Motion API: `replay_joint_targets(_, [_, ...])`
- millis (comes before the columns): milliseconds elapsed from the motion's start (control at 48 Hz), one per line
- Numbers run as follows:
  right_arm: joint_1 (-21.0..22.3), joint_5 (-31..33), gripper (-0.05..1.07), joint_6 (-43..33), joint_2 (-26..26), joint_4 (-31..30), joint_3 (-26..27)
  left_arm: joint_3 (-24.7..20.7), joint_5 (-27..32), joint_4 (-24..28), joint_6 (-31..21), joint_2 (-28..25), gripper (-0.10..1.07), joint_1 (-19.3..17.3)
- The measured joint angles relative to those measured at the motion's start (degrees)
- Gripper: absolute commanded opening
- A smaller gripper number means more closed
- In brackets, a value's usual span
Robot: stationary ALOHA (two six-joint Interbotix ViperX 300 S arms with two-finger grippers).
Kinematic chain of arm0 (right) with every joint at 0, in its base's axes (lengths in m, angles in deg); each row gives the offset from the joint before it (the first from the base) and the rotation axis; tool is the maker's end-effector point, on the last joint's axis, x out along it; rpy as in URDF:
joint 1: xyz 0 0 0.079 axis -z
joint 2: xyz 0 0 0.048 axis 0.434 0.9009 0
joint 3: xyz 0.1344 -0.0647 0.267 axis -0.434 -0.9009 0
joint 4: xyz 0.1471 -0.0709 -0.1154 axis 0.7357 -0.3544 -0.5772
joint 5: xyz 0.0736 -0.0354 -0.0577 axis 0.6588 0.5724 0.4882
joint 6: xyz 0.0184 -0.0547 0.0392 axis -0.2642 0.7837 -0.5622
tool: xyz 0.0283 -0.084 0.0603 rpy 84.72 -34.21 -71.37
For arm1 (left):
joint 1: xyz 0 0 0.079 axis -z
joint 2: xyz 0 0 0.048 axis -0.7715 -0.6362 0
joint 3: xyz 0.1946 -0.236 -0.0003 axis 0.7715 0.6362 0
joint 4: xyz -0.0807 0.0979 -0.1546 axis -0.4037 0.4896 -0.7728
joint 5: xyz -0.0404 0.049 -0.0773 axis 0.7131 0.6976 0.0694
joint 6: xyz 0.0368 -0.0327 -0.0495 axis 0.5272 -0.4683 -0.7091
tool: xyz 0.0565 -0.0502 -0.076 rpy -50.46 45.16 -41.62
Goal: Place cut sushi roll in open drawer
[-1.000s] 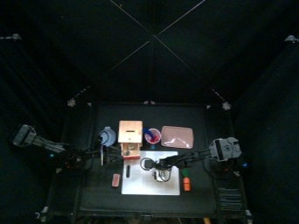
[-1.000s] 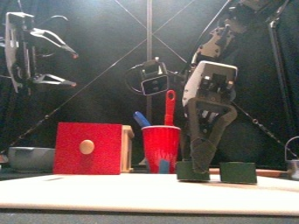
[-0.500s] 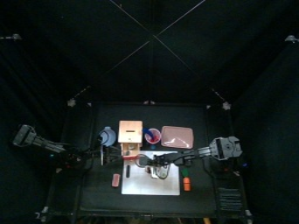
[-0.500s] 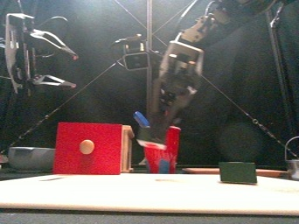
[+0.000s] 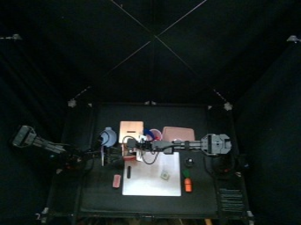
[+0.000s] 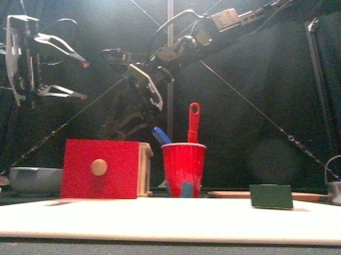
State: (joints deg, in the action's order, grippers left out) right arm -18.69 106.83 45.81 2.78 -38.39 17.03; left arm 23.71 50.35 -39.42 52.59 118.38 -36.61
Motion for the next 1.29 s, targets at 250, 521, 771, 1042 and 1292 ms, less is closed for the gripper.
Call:
replay_joint_targets(250, [0.0, 0.5, 1.02, 0.1, 0.4, 0.2, 0.2, 0.5, 0.1, 0.0, 0.0, 0.7, 0.95, -0.1])
replay_joint_targets(521, [-0.1, 1.3, 1.02, 0.0, -5.5, 1.3, -5.4, 0.5, 0.1, 0.0, -0.1, 0.8, 0.95, -0.4])
replay_joint_targets(771, [-3.3, 3.8, 1.02, -0.4, -15.1, 7.8, -17.0, 0.5, 0.1, 0.1, -0.2, 0.9, 0.95, -0.4])
replay_joint_targets(1042, [-9.9, 8.4, 1.02, -0.2, -19.1, 19.2, -28.3, 0.5, 0.1, 0.1, 0.0, 0.9, 0.95, -1.0])
replay_joint_targets(1292, [-10.8, 8.3, 1.02, -1.1, -19.2, 22.6, -33.8, 0.5, 0.1, 0.1, -0.1, 0.9, 0.95, -1.4])
